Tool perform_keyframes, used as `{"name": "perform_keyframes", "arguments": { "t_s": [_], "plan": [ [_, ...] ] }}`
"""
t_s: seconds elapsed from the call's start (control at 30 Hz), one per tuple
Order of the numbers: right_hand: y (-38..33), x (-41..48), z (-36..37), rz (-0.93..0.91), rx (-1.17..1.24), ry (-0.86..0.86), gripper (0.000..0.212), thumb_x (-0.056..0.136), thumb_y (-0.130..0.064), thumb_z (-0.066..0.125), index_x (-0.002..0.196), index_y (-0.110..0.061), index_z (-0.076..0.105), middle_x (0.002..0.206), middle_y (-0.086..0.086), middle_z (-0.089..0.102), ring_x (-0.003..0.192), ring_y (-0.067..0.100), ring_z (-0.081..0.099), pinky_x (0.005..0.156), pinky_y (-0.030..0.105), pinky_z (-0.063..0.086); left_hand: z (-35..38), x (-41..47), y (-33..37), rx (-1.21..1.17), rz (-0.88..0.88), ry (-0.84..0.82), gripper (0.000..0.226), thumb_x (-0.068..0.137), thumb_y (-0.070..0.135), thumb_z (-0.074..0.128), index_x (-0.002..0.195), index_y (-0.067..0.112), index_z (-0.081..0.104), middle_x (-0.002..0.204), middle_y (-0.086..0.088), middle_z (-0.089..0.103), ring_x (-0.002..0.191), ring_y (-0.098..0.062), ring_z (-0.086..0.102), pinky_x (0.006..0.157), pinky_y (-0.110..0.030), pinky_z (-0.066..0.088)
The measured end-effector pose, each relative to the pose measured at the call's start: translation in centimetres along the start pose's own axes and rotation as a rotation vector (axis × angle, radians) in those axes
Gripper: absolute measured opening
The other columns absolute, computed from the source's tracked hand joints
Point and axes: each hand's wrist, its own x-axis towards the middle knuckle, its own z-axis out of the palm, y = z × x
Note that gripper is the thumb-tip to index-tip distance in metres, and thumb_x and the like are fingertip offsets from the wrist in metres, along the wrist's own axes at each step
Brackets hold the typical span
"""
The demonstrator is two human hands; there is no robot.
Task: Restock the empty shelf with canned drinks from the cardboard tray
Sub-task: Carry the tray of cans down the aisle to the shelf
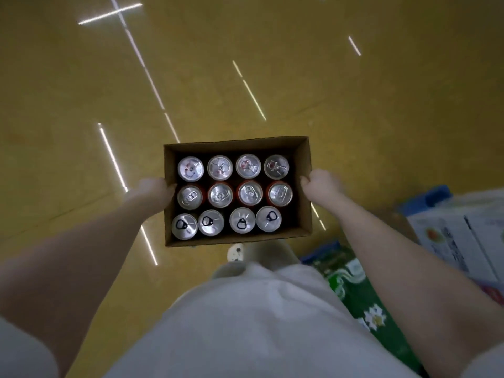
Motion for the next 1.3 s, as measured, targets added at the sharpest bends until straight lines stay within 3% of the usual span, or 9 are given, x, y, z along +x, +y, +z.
{"name": "perform_keyframes", "arguments": {
  "t_s": [0.1,0.23,0.4,0.5,0.63,0.87,1.13,1.3],
  "plan": [
    [-8.8,5.9,-2.6,-0.124,-0.079,0.021,0.039,0.098,-0.032,0.036,0.108,-0.002,0.059,0.115,0.018,0.060,0.104,0.035,0.057,0.072,0.031,0.037,-4.5,3.9,-5.3,-0.045,-0.091,0.018,0.046,0.099,0.036,0.034,0.109,-0.001,0.058,0.113,-0.022,0.060,0.106,-0.038,0.056,0.079,-0.036,0.043],
    [-20.5,14.0,-6.4,-0.283,-0.155,-0.023,0.032,0.096,-0.030,0.037,0.097,-0.006,0.059,0.110,0.017,0.061,0.095,0.034,0.057,0.070,0.030,0.038,-10.2,10.4,-11.5,-0.133,-0.230,0.024,0.041,0.097,0.036,0.037,0.103,0.001,0.057,0.107,-0.020,0.062,0.098,-0.036,0.058,0.075,-0.035,0.045],
    [-35.7,23.2,-12.1,-0.449,-0.249,-0.085,0.034,0.096,-0.027,0.036,0.104,-0.003,0.058,0.113,0.017,0.061,0.101,0.034,0.057,0.072,0.030,0.040,-17.9,17.9,-17.7,-0.256,-0.399,0.012,0.042,0.097,0.037,0.036,0.106,0.003,0.057,0.105,-0.018,0.061,0.096,-0.034,0.058,0.076,-0.035,0.046],
    [-45.0,28.3,-16.3,-0.489,-0.261,-0.079,0.030,0.096,-0.027,0.037,0.102,-0.007,0.058,0.112,0.015,0.060,0.095,0.032,0.055,0.072,0.030,0.039,-23.8,23.4,-21.8,-0.308,-0.460,0.018,0.042,0.097,0.037,0.036,0.103,0.001,0.057,0.105,-0.019,0.062,0.096,-0.034,0.058,0.075,-0.035,0.046],
    [-57.3,35.2,-21.2,-0.567,-0.307,-0.064,0.019,0.094,-0.026,0.037,0.087,-0.012,0.049,0.103,0.013,0.059,0.083,0.029,0.048,0.070,0.030,0.039,-31.6,31.6,-26.9,-0.322,-0.501,0.033,0.043,0.098,0.035,0.036,0.107,-0.001,0.057,0.111,-0.021,0.061,0.105,-0.035,0.056,0.081,-0.034,0.045],
    [-76.4,46.7,-26.8,-0.561,-0.332,-0.051,0.016,0.094,-0.024,0.037,0.088,-0.013,0.047,0.092,0.006,0.049,0.085,0.027,0.047,0.070,0.030,0.037,-44.8,48.3,-37.2,-0.345,-0.439,0.045,0.041,0.098,0.034,0.037,0.107,0.000,0.057,0.110,-0.019,0.061,0.097,-0.033,0.057,0.075,-0.032,0.043],
    [-97.4,59.7,-34.5,-0.521,-0.253,-0.035,0.018,0.094,-0.025,0.038,0.085,-0.013,0.047,0.088,0.005,0.050,0.085,0.027,0.052,0.069,0.032,0.040,-63.2,66.9,-47.8,-0.296,-0.415,0.039,0.040,0.098,0.033,0.038,0.104,-0.002,0.056,0.105,-0.019,0.060,0.086,-0.029,0.053,0.073,-0.031,0.042],
    [-111.6,70.7,-39.3,-0.566,-0.266,-0.019,0.021,0.095,-0.027,0.038,0.085,-0.013,0.050,0.084,0.004,0.051,0.083,0.026,0.052,0.068,0.030,0.040,-72.2,80.5,-54.4,-0.307,-0.456,0.064,0.040,0.098,0.034,0.038,0.107,-0.001,0.057,0.103,-0.018,0.061,0.096,-0.032,0.056,0.074,-0.032,0.042]
  ]
}}
